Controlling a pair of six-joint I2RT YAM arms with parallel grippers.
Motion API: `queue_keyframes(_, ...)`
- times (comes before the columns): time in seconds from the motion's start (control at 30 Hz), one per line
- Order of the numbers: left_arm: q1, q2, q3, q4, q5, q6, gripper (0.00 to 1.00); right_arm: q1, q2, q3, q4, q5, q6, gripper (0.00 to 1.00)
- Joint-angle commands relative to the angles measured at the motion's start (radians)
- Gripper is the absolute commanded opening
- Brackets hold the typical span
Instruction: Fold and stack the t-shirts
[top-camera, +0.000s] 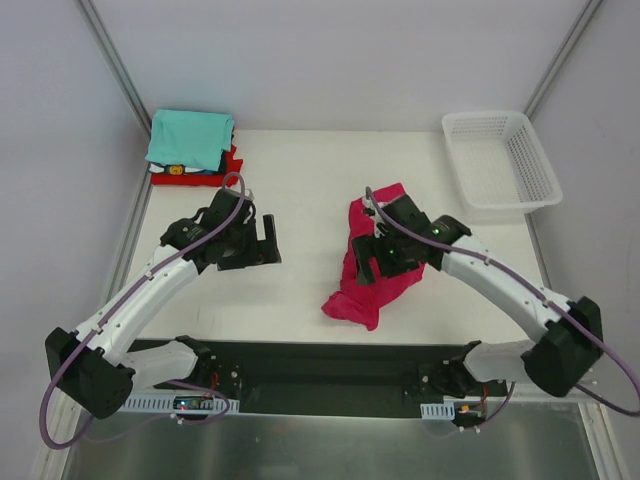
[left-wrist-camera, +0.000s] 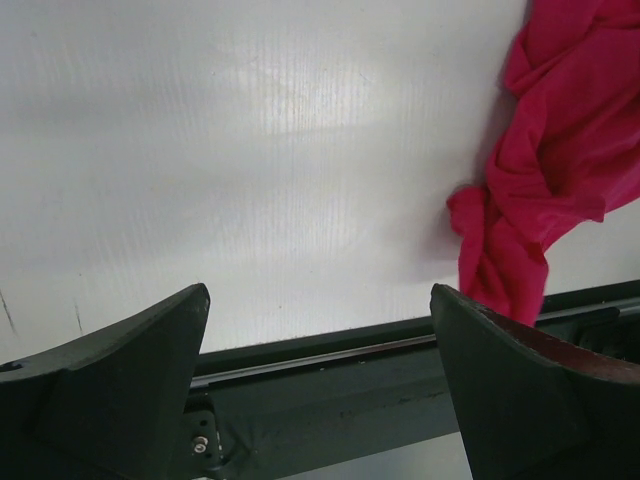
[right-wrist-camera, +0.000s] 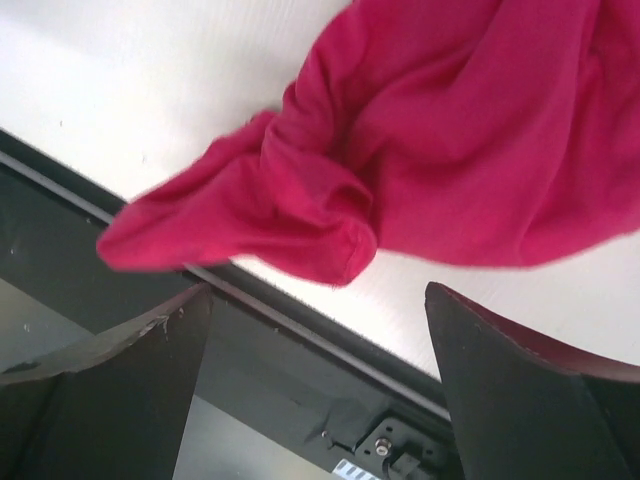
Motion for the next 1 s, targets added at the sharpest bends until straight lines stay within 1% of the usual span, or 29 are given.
queue_keyframes(0.0, 0.000, -0.020, -0.006, -0.034, 0.008, 0.025, 0.93, 0.097, -0.190, -0.122, -0.052, 0.153, 0.227, 0.91)
queue_keyframes(0.03, 0.000, -0.020, -0.010, -0.032, 0.011, 0.019, 0.93, 0.117, -0.223, -0.148, -0.049, 0.215, 0.264, 0.91)
queue_keyframes(0.07, 0.000, -0.018, -0.012, -0.032, 0.010, 0.019, 0.93, 0.137, -0.291, -0.197, -0.044, 0.238, 0.303, 0.90)
queue_keyframes(0.13, 0.000, -0.015, -0.010, -0.034, 0.014, 0.017, 0.93, 0.179, -0.350, -0.236, -0.044, 0.284, 0.381, 0.88)
queue_keyframes(0.17, 0.000, -0.010, -0.007, -0.034, 0.016, 0.019, 0.93, 0.185, -0.396, -0.253, -0.040, 0.288, 0.395, 0.86)
queue_keyframes(0.27, 0.000, -0.003, 0.003, -0.034, 0.025, 0.022, 0.92, 0.194, -0.438, -0.294, -0.033, 0.283, 0.414, 0.83)
queue_keyframes(0.33, 0.000, -0.001, 0.010, -0.034, 0.031, 0.016, 0.92, 0.196, -0.429, -0.305, -0.043, 0.283, 0.412, 0.82)
queue_keyframes(0.43, 0.000, 0.000, 0.011, -0.034, 0.034, 0.011, 0.92, 0.209, -0.415, -0.340, -0.009, 0.269, 0.426, 0.76)
queue_keyframes(0.47, 0.000, 0.000, 0.011, -0.032, 0.034, 0.010, 0.92, 0.215, -0.413, -0.350, 0.005, 0.266, 0.440, 0.72)
queue_keyframes(0.63, 0.000, -0.006, 0.002, -0.034, 0.031, 0.011, 0.92, 0.226, -0.422, -0.431, 0.075, 0.251, 0.501, 0.71)
queue_keyframes(0.8, 0.000, -0.006, -0.006, -0.034, 0.029, 0.008, 0.92, 0.229, -0.427, -0.501, 0.138, 0.239, 0.559, 0.67)
queue_keyframes(0.87, 0.000, -0.001, -0.006, -0.034, 0.034, 0.008, 0.92, 0.228, -0.413, -0.518, 0.166, 0.239, 0.561, 0.65)
queue_keyframes(0.97, 0.000, 0.005, -0.001, -0.034, 0.042, 0.005, 0.92, 0.229, -0.369, -0.514, 0.184, 0.234, 0.550, 0.64)
